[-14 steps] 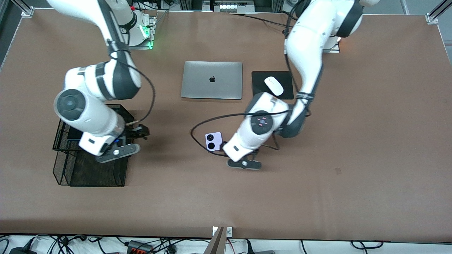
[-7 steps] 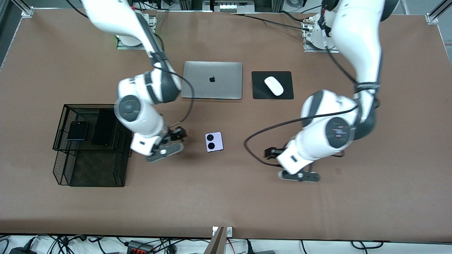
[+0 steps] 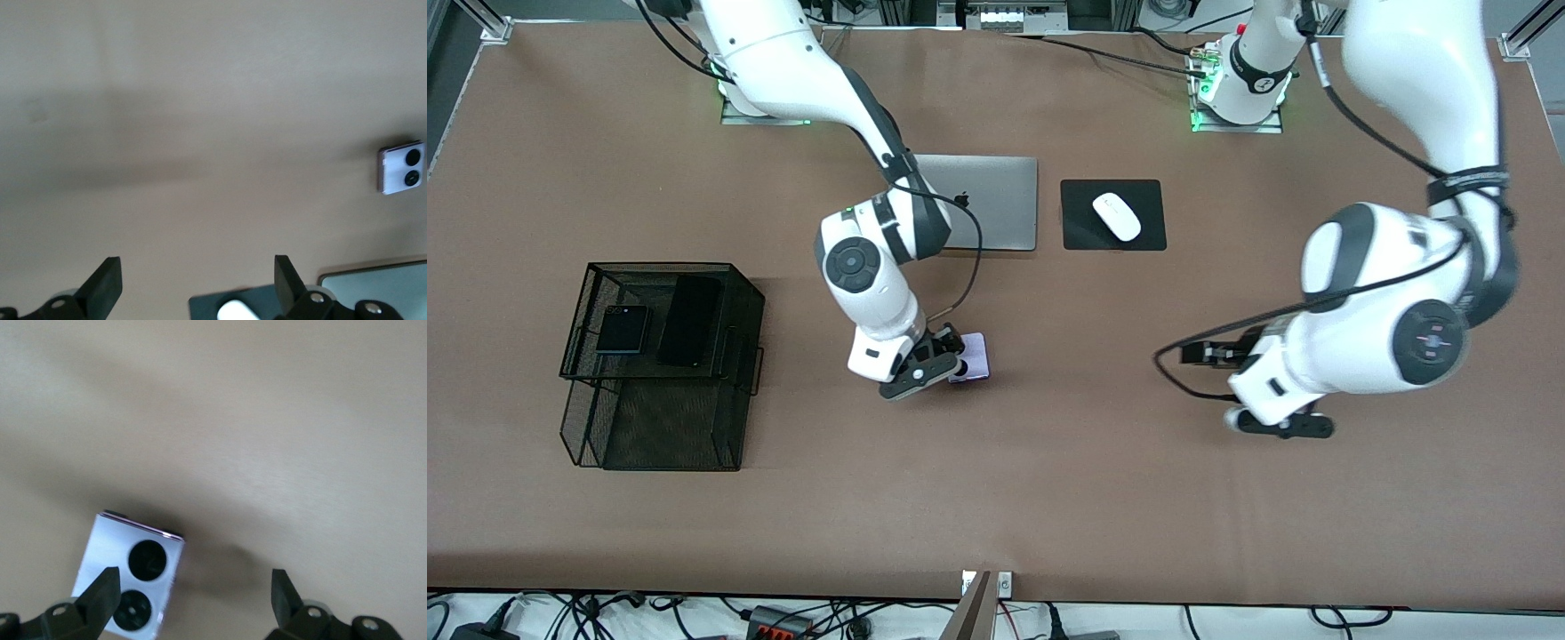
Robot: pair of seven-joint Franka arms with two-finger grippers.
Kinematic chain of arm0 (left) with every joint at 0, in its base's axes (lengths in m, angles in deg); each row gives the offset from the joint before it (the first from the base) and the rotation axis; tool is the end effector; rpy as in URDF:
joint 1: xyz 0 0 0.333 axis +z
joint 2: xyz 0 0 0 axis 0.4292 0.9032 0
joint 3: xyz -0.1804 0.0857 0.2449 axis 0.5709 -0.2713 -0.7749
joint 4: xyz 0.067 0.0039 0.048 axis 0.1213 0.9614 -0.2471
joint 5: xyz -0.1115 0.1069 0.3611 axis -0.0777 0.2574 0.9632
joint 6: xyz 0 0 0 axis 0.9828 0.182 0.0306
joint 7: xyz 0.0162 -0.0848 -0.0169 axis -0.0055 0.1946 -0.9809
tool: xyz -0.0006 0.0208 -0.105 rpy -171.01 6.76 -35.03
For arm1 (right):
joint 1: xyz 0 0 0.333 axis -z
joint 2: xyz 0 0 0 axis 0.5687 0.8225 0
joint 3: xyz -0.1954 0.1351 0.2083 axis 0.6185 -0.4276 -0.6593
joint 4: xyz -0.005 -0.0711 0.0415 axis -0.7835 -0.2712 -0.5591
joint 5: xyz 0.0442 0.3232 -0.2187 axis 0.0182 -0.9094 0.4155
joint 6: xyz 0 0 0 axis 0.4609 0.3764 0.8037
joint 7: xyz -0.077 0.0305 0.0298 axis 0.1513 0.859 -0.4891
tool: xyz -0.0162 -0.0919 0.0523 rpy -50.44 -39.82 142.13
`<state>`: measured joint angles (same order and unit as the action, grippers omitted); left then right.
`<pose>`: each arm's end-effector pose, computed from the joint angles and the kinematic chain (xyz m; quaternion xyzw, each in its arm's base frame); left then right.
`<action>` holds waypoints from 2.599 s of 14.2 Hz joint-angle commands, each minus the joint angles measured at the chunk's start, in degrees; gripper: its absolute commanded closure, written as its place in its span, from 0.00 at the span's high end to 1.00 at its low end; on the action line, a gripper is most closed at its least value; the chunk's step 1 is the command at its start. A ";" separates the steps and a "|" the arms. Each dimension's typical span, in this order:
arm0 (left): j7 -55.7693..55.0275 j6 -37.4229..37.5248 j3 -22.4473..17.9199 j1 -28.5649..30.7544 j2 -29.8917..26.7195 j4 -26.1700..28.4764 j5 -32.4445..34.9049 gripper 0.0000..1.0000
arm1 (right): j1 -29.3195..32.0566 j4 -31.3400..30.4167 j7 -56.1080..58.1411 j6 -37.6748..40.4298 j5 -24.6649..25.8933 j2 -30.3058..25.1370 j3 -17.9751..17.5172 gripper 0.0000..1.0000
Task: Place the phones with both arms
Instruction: 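Grasp the white phone with the right gripper while the left gripper withdraws, then carry the white phone with the right gripper to the mesh basket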
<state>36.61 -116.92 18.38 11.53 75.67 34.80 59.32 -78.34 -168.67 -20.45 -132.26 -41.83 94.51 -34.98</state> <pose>0.6958 -0.1552 0.4202 0.9903 -0.0105 -0.1124 0.0815 0.6167 0.3996 0.2246 -0.9668 -0.2271 -0.1044 0.0541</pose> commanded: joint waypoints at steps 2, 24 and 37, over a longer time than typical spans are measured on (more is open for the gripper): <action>3.37 0.77 0.33 4.12 -9.12 11.90 1.71 1.00 | -0.17 5.14 -0.50 -1.86 -0.87 4.51 -2.33 1.00; 6.55 -7.40 3.22 16.61 -30.22 30.20 12.53 1.00 | -2.64 5.33 -13.68 -1.86 0.37 8.03 -2.16 0.72; 5.05 -7.84 4.90 16.87 -30.75 30.38 17.26 1.00 | -1.93 5.59 -13.51 13.76 -0.16 0.04 11.35 0.42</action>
<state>41.09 -123.52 22.88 27.96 46.26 63.64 73.43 -80.32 -162.37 -33.34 -122.78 -41.72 97.38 -26.60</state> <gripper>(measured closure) 0.000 0.167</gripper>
